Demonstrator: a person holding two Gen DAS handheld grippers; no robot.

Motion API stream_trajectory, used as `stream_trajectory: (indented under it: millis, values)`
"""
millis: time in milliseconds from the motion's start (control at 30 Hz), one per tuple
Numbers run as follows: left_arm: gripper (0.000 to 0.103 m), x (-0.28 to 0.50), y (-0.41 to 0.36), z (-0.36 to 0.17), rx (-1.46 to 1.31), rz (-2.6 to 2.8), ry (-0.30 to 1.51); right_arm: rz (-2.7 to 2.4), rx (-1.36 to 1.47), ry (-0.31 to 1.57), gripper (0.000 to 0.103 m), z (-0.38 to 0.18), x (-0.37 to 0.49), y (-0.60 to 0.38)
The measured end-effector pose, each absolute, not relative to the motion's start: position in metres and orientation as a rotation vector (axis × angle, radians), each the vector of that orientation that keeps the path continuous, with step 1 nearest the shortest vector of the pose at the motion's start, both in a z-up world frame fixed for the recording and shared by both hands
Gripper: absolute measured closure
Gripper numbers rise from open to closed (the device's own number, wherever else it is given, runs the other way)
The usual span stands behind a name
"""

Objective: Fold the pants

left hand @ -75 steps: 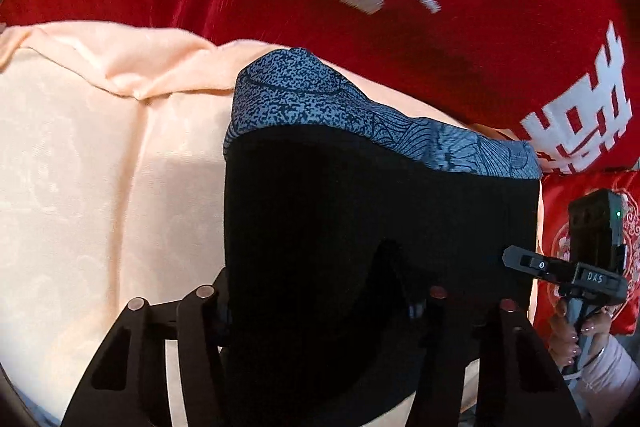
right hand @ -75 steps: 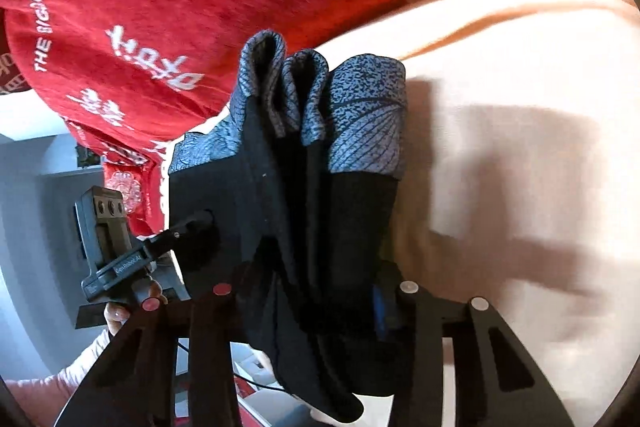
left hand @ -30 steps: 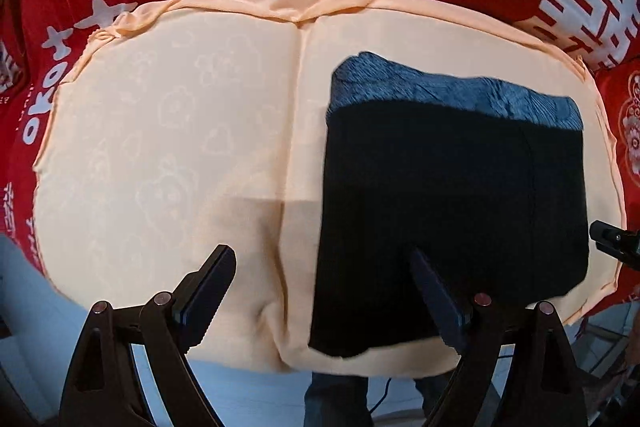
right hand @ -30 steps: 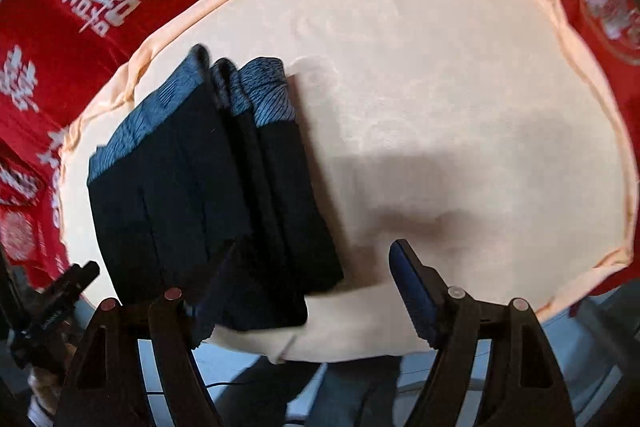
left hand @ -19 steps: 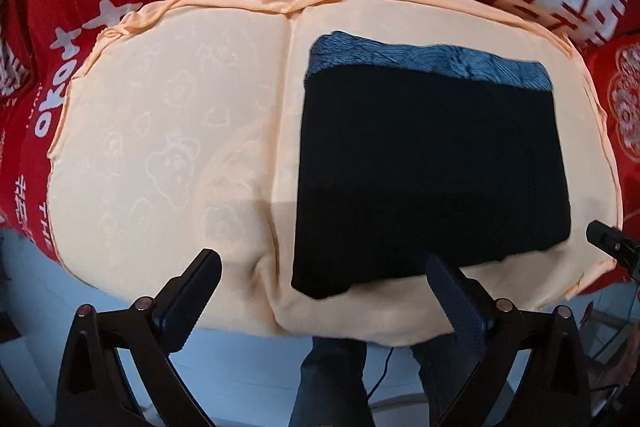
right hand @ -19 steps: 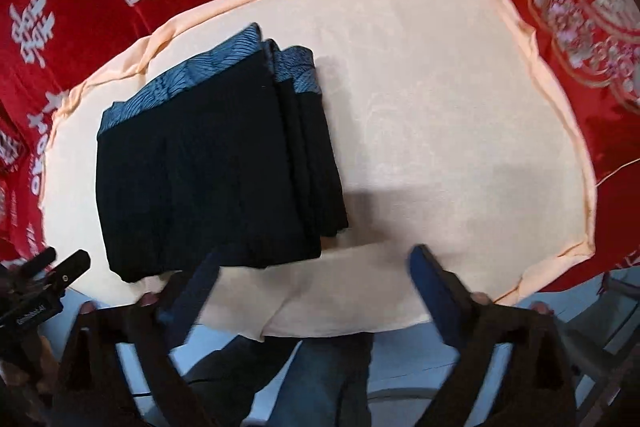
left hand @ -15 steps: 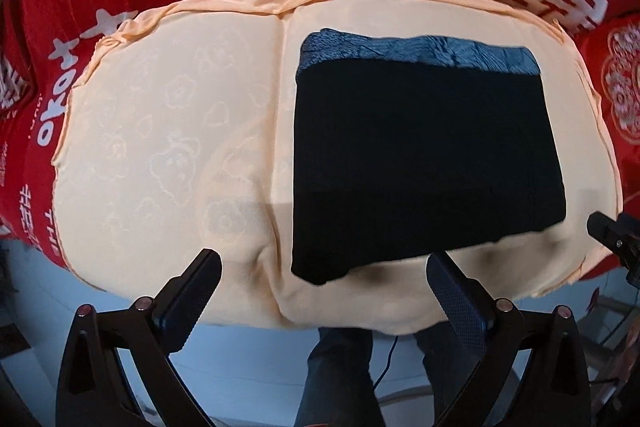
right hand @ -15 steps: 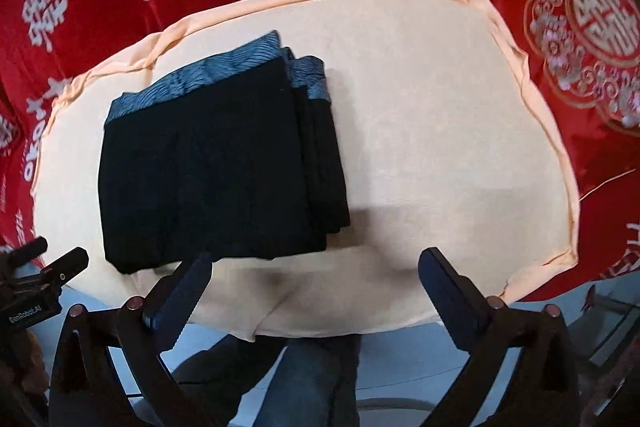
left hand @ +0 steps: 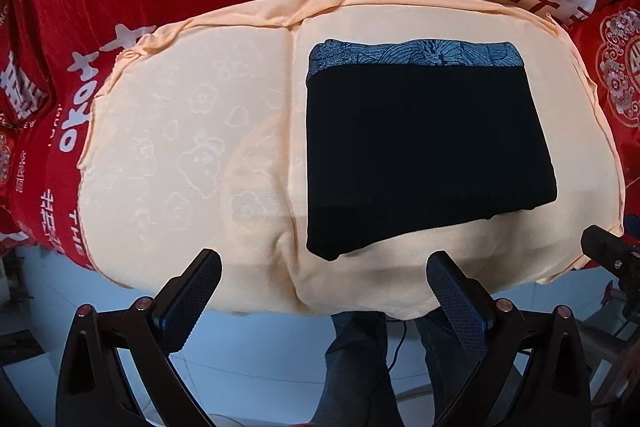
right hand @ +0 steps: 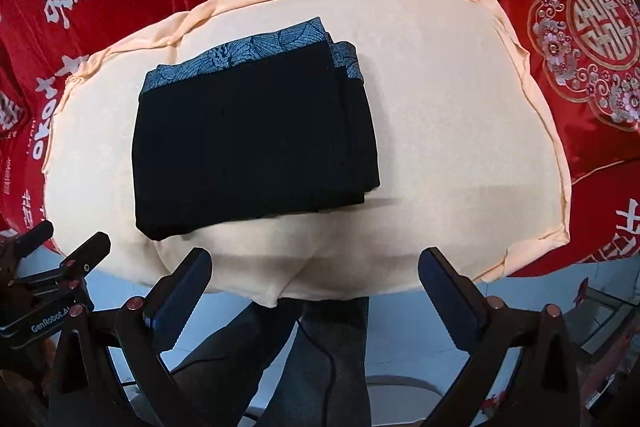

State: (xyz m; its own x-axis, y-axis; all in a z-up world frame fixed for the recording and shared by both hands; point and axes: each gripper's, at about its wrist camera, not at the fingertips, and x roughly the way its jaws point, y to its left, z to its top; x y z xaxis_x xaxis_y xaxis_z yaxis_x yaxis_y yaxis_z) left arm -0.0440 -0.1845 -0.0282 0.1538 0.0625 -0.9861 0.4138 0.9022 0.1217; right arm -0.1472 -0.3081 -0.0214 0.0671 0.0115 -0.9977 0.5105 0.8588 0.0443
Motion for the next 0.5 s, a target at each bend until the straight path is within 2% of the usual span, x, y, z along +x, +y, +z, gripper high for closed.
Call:
stream_trajectory:
  millis: [500]
  values:
    - [0.000,-0.053,-0.186,-0.012,0.380,-0.256,1.392,-0.396,0.411,1.463,0.000,-0.005,-0.148,-0.298]
